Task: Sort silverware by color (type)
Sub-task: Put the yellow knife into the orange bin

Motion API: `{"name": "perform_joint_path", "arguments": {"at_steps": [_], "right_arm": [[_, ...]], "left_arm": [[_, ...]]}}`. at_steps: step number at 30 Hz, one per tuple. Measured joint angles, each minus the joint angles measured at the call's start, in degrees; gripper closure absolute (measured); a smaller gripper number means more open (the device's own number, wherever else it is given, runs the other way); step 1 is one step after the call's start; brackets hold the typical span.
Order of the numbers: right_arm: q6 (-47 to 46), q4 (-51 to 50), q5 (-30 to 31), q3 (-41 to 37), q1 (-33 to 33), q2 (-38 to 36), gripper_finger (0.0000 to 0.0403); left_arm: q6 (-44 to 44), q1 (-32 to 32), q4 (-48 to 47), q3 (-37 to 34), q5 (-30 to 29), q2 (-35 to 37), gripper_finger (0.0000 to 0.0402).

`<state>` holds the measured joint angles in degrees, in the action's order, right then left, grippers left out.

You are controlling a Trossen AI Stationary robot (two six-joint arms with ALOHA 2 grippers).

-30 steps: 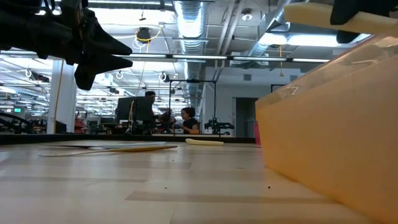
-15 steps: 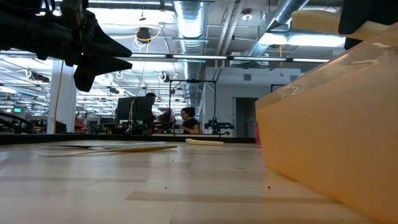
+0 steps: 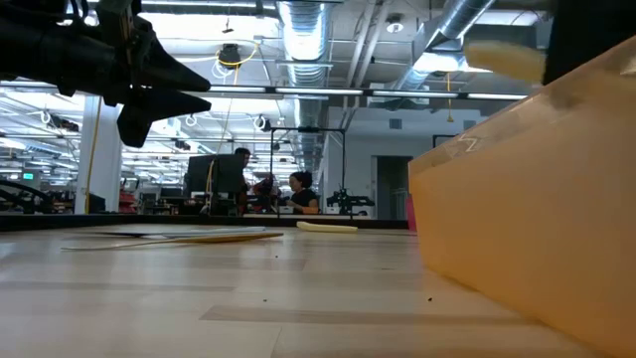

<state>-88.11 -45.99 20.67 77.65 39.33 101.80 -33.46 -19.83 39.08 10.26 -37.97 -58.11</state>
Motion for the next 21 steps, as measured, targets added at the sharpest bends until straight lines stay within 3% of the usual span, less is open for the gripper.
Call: {"name": "perform_joint_path", "arguments": {"at_steps": [21], "right_arm": [[1.39,0.32,-3.73,-0.05,-2.4,3.69,0.0326]], "left_arm": [[-0.45,-0.01,-0.69,0.0,-1.32,-0.01,0.028]]}}
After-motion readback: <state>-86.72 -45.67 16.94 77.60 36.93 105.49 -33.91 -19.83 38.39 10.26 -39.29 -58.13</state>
